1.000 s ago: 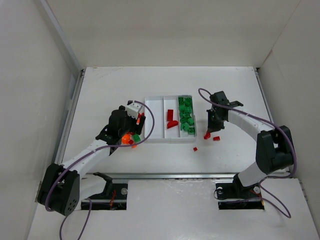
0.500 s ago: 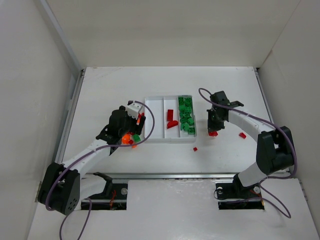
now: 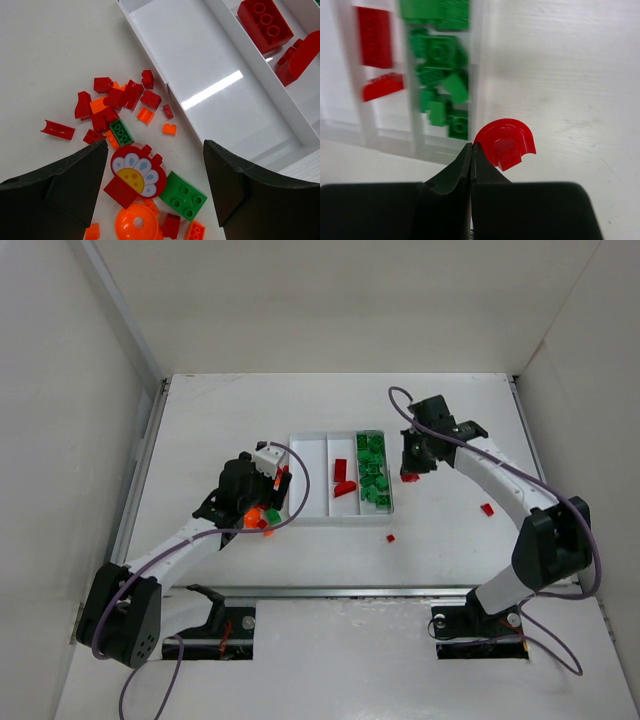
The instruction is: Sort the legos into containers by color
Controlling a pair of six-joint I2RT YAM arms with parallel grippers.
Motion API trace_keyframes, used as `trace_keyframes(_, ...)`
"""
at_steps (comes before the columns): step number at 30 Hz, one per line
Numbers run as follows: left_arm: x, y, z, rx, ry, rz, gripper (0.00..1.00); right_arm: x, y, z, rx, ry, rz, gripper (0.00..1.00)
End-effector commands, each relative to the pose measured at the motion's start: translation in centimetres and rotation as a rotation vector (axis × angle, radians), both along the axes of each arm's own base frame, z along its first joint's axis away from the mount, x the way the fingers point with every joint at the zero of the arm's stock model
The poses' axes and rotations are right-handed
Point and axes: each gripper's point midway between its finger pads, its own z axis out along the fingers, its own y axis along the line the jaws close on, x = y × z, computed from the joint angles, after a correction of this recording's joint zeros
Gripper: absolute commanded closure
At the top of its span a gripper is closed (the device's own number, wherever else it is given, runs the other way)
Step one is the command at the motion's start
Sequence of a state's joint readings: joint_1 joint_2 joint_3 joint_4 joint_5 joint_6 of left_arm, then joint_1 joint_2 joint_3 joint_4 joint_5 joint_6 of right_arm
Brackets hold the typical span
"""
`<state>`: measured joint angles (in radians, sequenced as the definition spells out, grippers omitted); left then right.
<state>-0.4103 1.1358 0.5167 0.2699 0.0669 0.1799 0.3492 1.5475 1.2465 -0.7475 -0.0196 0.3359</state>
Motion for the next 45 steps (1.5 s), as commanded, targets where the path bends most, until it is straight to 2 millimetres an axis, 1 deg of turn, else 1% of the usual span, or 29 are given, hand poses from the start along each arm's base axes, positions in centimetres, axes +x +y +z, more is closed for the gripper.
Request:
trace_keyframes(1,1.1,-0.1,1.6,-0.01,-0.047,0.008,0.26,1.8,6.8,5.5,0.166,-0.151,0.18,1.0)
trace_keyframes(3,1.1,-0.1,1.6,-0.017,-0.044,0.013,0.26,2.3,9.7,5.0,0.193,-0.14,0.257,1.0)
trace_keyframes(4,1.1,-0.1,1.6,-0.017,-0.044,0.013,0.26,1.7,11.8,5.0,0.203,-0.136,0.326,1.0)
trace_keyframes(5,1.1,-0.1,1.6,-0.017,-0.044,0.013,0.26,2.6,13.4,5.0,0.207,-0.139,0.361,1.0)
trace_keyframes(8,1.1,0.0,1.9,-0.017,-0.054,0.021,0.26,2.9,16.5,5.4,0.219,-0.149,0.444,1.0)
trace_keyframes(9,1.2,0.2,1.9,-0.014,-0.055,0.029,0.26,3.3,16.8,4.3,0.211,-0.129,0.443,1.0)
trace_keyframes(13,1.0,0.4,1.8,-0.009,-0.057,0.039,0.24,6.1,18.1,4.8,0.219,-0.208,0.431,1.0)
trace_keyframes(15,0.9,0.5,2.0,-0.011,-0.06,0.039,0.24,8.5,17.8,5.9,0.19,-0.279,0.381,1.0)
trace_keyframes(18,0.8,0.7,2.1,-0.006,-0.06,0.047,0.24,10.8,17.4,5.6,0.166,-0.322,0.328,1.0)
trace_keyframes(20,0.6,1.0,2.0,-0.002,-0.061,0.055,0.24,12.0,17.6,5.2,0.169,-0.336,0.319,1.0)
trace_keyframes(23,0.6,1.0,2.0,-0.002,-0.06,0.055,0.24,13.5,17.8,2.9,0.146,-0.3,0.316,1.0)
trace_keyframes(25,0.6,1.0,2.0,-0.002,-0.06,0.055,0.24,14.0,17.2,1.5,0.118,-0.263,0.298,0.88)
trace_keyframes(26,0.6,1.0,2.0,-0.002,-0.06,0.055,0.24,14.9,17.1,0.9,0.116,-0.26,0.289,0.79)
trace_keyframes(27,0.6,1.0,2.0,-0.002,-0.06,0.055,0.24,14.7,17.3,0.6,0.123,-0.243,0.299,0.69)
trace_keyframes(28,0.6,1.0,2.0,-0.002,-0.06,0.055,0.24,14.6,17.7,0.5,0.138,-0.231,0.313,0.53)
trace_keyframes(29,0.6,1.0,2.0,-0.002,-0.06,0.055,0.24,15.1,17.2,1.4,0.134,-0.244,0.312,0.46)
trace_keyframes(31,0.6,1.0,2.0,0.006,-0.064,0.051,0.24,15.0,17.3,1.6,0.141,-0.242,0.318,0.36)
trace_keyframes(32,0.7,1.3,2.0,0.006,-0.064,0.06,0.24,15.3,16.5,2.4,0.133,-0.249,0.299,0.36)
trace_keyframes(34,0.7,1.3,2.0,0.006,-0.064,0.06,0.24,15.7,14.9,6.2,0.155,-0.304,0.239,0.36)
trace_keyframes(35,0.7,1.3,2.0,0.006,-0.064,0.06,0.24,15.7,13.8,7.3,0.159,-0.317,0.205,0.36)
trace_keyframes(36,0.7,1.3,2.0,0.006,-0.064,0.06,0.24,15.9,11.1,7.1,0.147,-0.305,0.148,0.36)
trace_keyframes(37,0.7,1.3,2.0,0.006,-0.064,0.06,0.24,15.1,9.2,10.1,0.163,-0.344,0.098,0.35)
trace_keyframes(38,0.7,1.3,1.7,0.006,-0.064,0.06,0.24,14.8,7.2,10.7,0.149,-0.355,0.061,0.35)
trace_keyframes(39,0.5,1.4,1.3,0.01,-0.055,0.06,0.24,14.8,3.6,10.9,0.126,-0.35,-0.024,0.35)
trace_keyframes(40,1.0,1.6,1.9,-0.001,-0.08,0.07,0.24,13.1,1.4,10.5,0.114,-0.333,-0.056,0.35)
trace_keyframes(42,0.7,1.6,1.4,-0.008,-0.076,0.074,0.24,12.0,-1.8,9.5,0.096,-0.307,-0.116,0.35)
trace_keyframes(43,0.9,1.6,1.6,-0.012,-0.084,0.074,0.23,11.1,-4.0,7.8,0.077,-0.261,-0.159,0.35)
trace_keyframes(44,0.9,1.7,1.3,-0.005,-0.078,0.082,0.23,10.2,-5.7,7.7,0.05,-0.24,-0.198,0.35)
trace_keyframes(45,0.9,1.7,1.3,0.003,-0.081,0.078,0.23,9.8,-5.8,7.6,0.049,-0.237,-0.198,0.35)
